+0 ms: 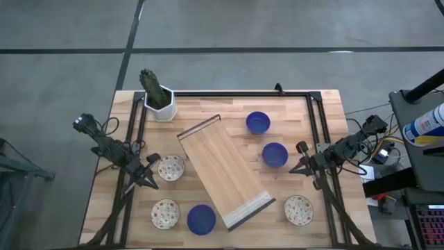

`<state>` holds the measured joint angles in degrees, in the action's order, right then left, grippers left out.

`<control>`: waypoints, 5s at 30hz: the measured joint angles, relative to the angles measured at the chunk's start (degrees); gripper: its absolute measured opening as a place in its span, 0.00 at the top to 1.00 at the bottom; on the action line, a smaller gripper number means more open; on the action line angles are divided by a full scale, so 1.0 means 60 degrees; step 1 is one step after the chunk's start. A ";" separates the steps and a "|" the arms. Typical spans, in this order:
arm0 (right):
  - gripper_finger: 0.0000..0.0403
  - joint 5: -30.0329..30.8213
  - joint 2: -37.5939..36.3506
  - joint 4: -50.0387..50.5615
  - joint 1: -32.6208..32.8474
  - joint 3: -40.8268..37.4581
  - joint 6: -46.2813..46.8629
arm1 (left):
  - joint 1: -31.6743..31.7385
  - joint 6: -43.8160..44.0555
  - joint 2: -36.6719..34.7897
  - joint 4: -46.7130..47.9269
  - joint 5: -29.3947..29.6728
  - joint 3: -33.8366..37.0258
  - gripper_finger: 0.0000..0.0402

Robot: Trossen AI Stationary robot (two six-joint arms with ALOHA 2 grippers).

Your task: Pick & Place Mini bowls

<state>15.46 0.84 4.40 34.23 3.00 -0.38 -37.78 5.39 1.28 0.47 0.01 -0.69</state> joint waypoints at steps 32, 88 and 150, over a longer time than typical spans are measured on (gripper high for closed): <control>0.98 -0.0001 0.0000 0.0000 -0.0002 -0.0001 0.0103 | -0.0002 -0.0001 -0.0004 -0.0002 -0.0001 0.0000 1.00; 0.84 0.0180 0.1987 -0.2034 0.0003 0.0393 0.6143 | -0.0001 -0.0001 -0.0002 -0.0002 -0.0002 0.0000 1.00; 0.64 -0.2000 1.8833 1.1152 0.4088 1.3462 1.1661 | -0.0004 0.0000 0.0000 -0.0001 -0.0002 0.0000 1.00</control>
<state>3.46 113.84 71.31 58.76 83.77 69.59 -37.80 5.39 1.28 0.46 0.00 -0.69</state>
